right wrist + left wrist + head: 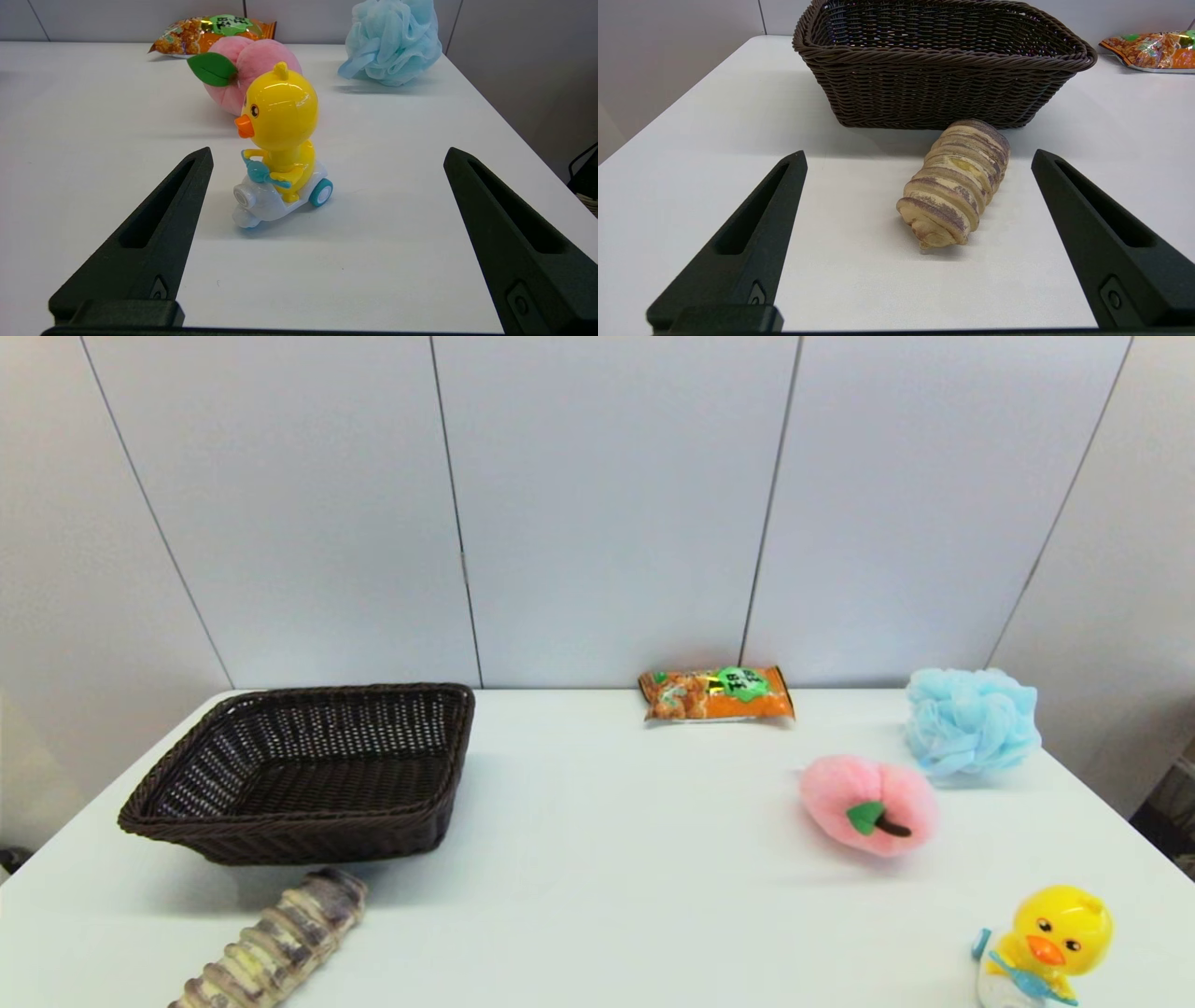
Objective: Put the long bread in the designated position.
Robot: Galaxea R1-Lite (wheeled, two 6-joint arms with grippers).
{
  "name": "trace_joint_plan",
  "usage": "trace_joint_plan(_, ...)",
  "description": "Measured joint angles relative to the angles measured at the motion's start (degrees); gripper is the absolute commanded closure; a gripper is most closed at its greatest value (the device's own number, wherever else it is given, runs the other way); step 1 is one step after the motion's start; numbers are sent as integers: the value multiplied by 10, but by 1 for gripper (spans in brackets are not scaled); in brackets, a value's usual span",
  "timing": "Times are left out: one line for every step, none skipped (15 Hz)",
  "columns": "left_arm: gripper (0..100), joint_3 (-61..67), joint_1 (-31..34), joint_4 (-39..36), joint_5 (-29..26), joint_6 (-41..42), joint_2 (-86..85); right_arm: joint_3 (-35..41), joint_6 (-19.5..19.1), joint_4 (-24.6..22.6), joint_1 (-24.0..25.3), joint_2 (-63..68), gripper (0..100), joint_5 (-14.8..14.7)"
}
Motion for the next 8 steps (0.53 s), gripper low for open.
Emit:
trace_joint_plan(0,0,0,0,0,0,0,0,0,0,0,0,0,0)
trace_joint_plan(0,0,0,0,0,0,0,0,0,0,0,0,0,0)
trace_joint_plan(0,0,0,0,0,0,0,0,0,0,0,0,0,0)
trace_joint_plan(0,0,0,0,0,0,0,0,-1,0,0,0,0,0)
trace_joint_plan(0,0,0,0,0,0,0,0,-1,0,0,0,0,1)
trace_joint_plan(0,0,0,0,0,0,0,0,-1,0,0,0,0,1)
trace_joint_plan(0,0,0,0,0,0,0,0,-2,0,0,0,0,1)
trace_joint_plan(0,0,0,0,0,0,0,0,-2,0,0,0,0,1)
